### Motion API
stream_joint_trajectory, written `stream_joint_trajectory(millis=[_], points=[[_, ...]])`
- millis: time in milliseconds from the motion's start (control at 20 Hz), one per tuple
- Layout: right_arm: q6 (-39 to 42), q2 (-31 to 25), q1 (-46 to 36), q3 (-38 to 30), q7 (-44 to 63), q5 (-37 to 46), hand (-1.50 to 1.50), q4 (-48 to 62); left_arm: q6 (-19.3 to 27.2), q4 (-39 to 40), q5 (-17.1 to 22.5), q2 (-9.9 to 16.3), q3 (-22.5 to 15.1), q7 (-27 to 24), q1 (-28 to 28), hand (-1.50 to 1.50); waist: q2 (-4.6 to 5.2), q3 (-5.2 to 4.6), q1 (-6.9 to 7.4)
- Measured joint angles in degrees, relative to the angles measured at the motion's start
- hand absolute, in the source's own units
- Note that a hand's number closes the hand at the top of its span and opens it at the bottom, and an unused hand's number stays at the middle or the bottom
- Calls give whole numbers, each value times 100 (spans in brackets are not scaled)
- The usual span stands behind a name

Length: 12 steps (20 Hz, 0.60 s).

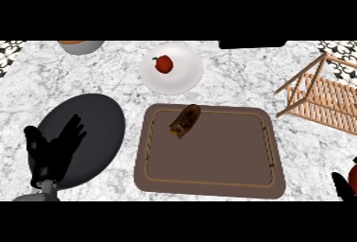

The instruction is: Pick the tomato from the tray and place it in the tiered shelf

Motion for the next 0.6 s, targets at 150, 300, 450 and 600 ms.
stream_joint_trajectory(millis=[150,300,450,600], points=[[229,-298,16,-945,505,-742,150,-516,-94,40,66,71,64,45,-41,0,7,-7,19],[399,-701,-226,-1873,1012,-1513,150,-595,-65,18,20,11,10,64,-77,0,16,-9,76],[624,-1290,-581,-2746,1409,-2278,150,-248,-105,54,14,3,13,14,-103,0,25,-13,118],[805,-1851,-950,-3342,1693,-2811,150,325,-124,108,-12,-11,0,38,-178,0,32,-9,173]])
